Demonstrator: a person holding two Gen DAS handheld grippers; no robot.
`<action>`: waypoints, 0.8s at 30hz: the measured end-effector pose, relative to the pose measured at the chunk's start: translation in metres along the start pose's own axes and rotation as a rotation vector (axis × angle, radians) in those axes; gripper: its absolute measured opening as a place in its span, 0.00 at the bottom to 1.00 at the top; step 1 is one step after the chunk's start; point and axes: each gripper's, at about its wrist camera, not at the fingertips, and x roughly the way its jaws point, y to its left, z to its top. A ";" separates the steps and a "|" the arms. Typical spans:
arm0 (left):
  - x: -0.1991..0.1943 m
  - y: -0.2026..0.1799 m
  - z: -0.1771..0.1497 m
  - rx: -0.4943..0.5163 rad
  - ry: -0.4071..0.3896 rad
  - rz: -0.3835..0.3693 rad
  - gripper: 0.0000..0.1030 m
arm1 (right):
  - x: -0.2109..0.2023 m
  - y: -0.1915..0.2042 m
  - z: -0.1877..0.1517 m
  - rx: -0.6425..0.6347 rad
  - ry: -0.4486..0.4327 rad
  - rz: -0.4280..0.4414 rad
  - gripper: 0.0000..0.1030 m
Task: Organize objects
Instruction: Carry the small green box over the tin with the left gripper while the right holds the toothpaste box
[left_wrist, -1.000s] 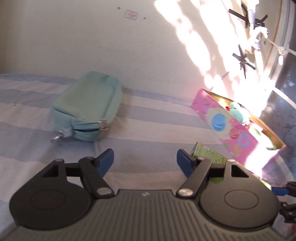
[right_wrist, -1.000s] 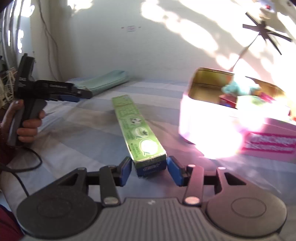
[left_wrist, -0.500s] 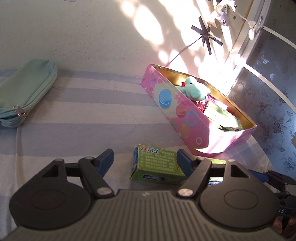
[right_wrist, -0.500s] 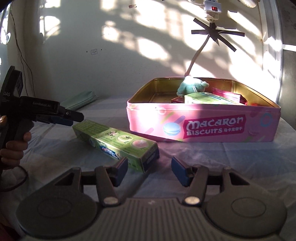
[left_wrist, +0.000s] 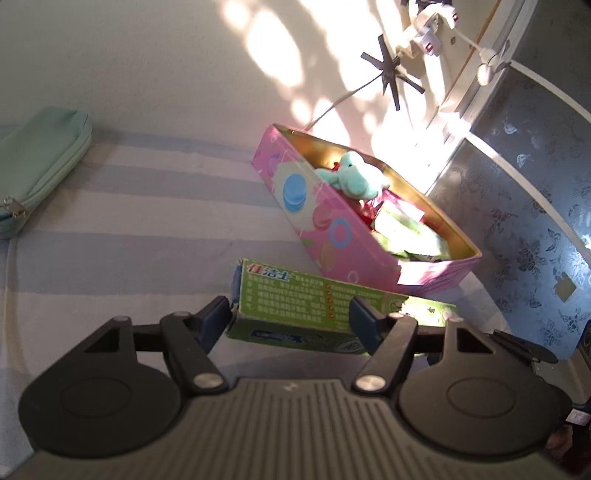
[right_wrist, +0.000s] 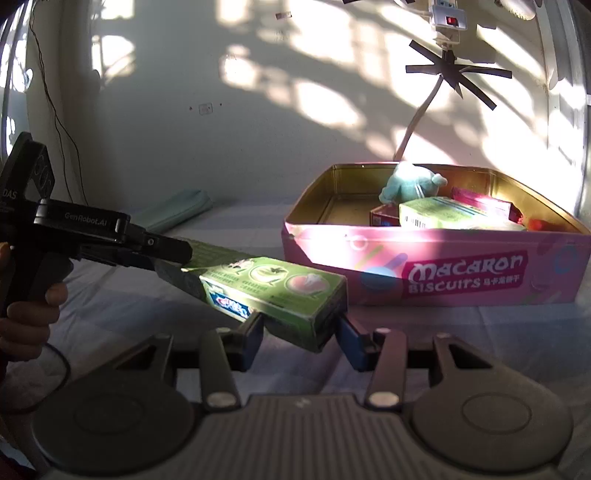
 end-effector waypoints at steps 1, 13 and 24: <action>-0.006 -0.005 0.006 0.007 -0.020 -0.014 0.70 | -0.007 -0.002 0.005 0.005 -0.022 0.010 0.43; 0.081 -0.081 0.086 0.129 -0.030 -0.029 0.71 | -0.003 -0.076 0.083 0.004 -0.106 -0.169 0.44; 0.200 -0.066 0.119 0.081 0.145 0.056 0.70 | 0.117 -0.163 0.136 0.029 0.170 -0.244 0.42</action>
